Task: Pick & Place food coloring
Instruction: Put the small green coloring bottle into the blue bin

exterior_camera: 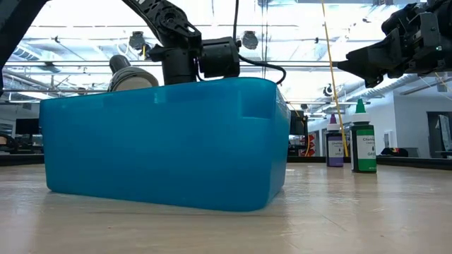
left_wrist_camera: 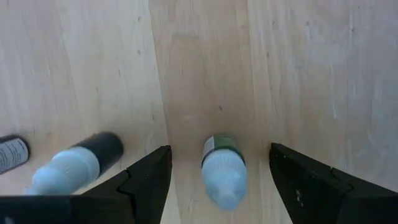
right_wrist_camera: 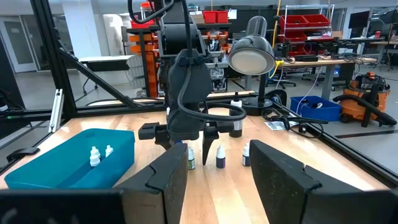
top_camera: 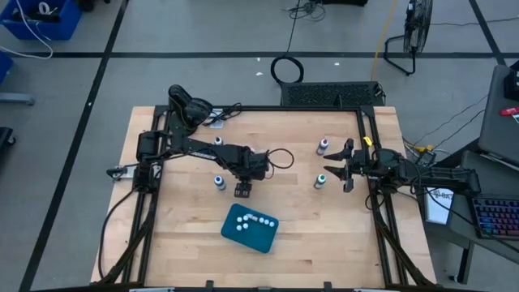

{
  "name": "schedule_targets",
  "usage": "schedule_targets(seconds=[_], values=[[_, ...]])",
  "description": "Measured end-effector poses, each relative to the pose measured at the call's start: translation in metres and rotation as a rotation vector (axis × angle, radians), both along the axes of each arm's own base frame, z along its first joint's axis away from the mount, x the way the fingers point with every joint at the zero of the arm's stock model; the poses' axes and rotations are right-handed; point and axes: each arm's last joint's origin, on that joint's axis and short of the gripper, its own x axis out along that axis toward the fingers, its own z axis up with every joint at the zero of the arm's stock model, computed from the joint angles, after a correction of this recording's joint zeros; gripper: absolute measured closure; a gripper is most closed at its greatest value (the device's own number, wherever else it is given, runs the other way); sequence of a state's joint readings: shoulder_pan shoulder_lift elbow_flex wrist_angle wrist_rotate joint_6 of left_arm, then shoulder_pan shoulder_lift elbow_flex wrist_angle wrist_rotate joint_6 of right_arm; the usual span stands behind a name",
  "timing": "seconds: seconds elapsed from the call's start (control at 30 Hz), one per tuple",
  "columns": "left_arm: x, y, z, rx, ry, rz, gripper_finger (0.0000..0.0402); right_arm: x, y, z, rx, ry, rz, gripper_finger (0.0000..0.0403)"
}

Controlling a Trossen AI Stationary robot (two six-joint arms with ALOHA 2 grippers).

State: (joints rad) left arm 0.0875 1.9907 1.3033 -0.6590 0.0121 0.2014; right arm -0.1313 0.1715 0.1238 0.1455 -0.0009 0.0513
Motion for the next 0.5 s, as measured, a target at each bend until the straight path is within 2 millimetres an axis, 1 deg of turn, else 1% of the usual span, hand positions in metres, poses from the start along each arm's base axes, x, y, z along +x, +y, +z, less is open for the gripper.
schedule_targets(seconds=[0.5], values=[[0.0007, -0.0011, -0.0007, -0.040, -0.007, -0.004, 0.0131, 0.0000, 0.0000, 0.0000, 0.000, 0.000, 0.000, 0.0243]])
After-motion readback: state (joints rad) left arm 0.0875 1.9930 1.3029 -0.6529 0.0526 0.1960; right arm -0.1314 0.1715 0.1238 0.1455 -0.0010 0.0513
